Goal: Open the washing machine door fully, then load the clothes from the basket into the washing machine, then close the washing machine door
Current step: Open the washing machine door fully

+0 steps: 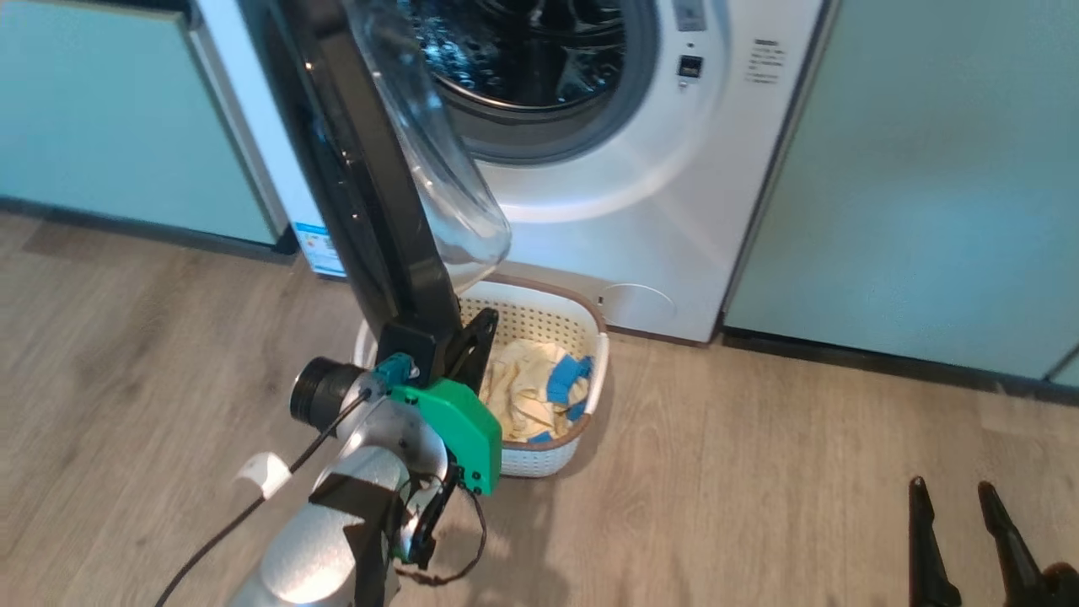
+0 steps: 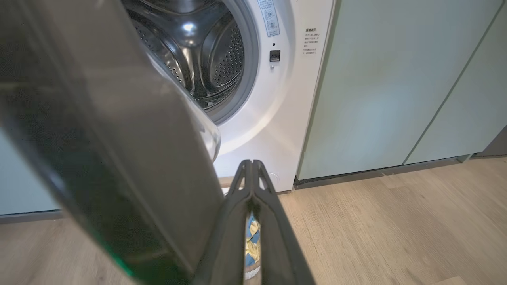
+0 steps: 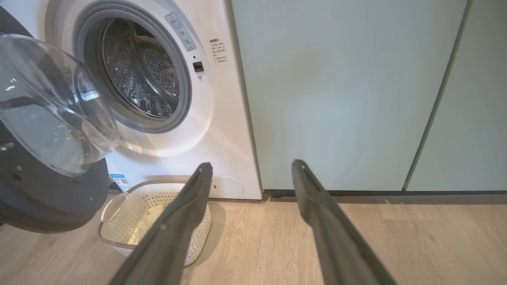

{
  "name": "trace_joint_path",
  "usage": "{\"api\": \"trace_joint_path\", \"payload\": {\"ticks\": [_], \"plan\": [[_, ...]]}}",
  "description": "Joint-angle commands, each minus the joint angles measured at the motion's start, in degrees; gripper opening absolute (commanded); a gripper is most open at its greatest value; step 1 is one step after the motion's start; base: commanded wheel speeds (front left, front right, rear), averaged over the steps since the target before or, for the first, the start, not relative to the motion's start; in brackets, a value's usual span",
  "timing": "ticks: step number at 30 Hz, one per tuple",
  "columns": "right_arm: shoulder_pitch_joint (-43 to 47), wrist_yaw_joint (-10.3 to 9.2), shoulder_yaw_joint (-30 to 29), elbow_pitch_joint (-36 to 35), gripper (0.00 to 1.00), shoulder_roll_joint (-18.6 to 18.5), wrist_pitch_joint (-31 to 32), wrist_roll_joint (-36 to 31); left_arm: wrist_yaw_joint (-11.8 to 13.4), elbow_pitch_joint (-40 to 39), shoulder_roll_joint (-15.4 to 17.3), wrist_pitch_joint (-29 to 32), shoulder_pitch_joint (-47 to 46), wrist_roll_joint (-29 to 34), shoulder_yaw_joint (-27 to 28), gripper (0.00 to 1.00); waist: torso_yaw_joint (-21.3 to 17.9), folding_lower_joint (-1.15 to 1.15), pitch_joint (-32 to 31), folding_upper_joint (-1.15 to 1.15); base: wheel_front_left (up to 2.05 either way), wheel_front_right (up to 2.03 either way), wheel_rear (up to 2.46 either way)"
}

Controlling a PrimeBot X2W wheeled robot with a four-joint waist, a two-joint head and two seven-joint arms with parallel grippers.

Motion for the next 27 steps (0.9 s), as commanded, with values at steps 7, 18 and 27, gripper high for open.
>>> {"api": "trace_joint_path", "payload": {"ticks": [7, 18, 27], "plan": [[-1.56, -0.16, 0.97, -1.32, 1.0, -0.6, -0.32, -0.5, 1.54, -3.67, 1.16, 0.31, 1.0, -0.5, 1.56, 0.0, 5.4, 0.0, -1.41, 0.0, 0.0, 0.0, 0.0], [-0.95, -0.16, 1.12, -1.06, 1.0, -0.6, -0.32, -0.37, 2.98, -4.2, 2.95, -0.67, 2.56, -0.62, 2.53, 0.0, 10.01, 0.0, -2.24, 0.0, 0.0, 0.0, 0.0], [-1.12, -0.16, 1.06, -0.85, 1.0, -0.6, -0.32, -0.22, 4.25, -5.11, 5.71, -0.65, 3.37, -0.84, 4.42, 0.0, 12.38, 0.0, -1.52, 0.0, 0.0, 0.0, 0.0]]}}
